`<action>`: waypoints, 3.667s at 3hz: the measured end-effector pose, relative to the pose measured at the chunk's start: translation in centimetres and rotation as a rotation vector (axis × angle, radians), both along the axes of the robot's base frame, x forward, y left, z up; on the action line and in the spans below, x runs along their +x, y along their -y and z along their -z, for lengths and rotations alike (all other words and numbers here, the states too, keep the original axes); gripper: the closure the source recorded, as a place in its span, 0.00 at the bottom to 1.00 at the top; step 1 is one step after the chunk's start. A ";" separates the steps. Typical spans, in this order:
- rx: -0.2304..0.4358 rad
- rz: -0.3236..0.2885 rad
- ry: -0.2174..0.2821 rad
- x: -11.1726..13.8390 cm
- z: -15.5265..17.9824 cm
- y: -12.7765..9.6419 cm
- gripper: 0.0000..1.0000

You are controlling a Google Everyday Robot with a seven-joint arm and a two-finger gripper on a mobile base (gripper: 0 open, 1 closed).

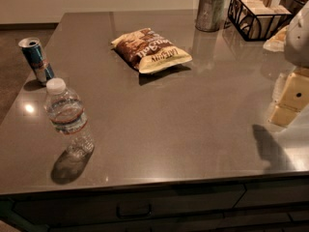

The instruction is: Knock water bottle over

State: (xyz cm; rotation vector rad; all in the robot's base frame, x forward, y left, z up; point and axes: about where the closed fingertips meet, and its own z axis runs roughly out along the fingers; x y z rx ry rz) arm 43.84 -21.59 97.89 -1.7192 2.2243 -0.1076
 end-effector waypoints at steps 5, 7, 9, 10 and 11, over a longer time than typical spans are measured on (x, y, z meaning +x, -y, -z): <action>0.365 -0.235 -0.018 -2.0 2.9 -14.7 0.00; 0.537 -0.369 0.025 -3.3 3.6 -26.7 0.00; 0.624 -0.387 -0.016 -3.0 3.7 -33.8 0.00; 0.652 -0.372 -0.048 -2.3 4.1 -35.7 0.00; 0.676 -0.354 -0.066 -1.7 4.2 -36.7 0.00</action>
Offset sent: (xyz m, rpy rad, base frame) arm 0.0020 0.0089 -0.0008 0.0622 0.0071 0.0165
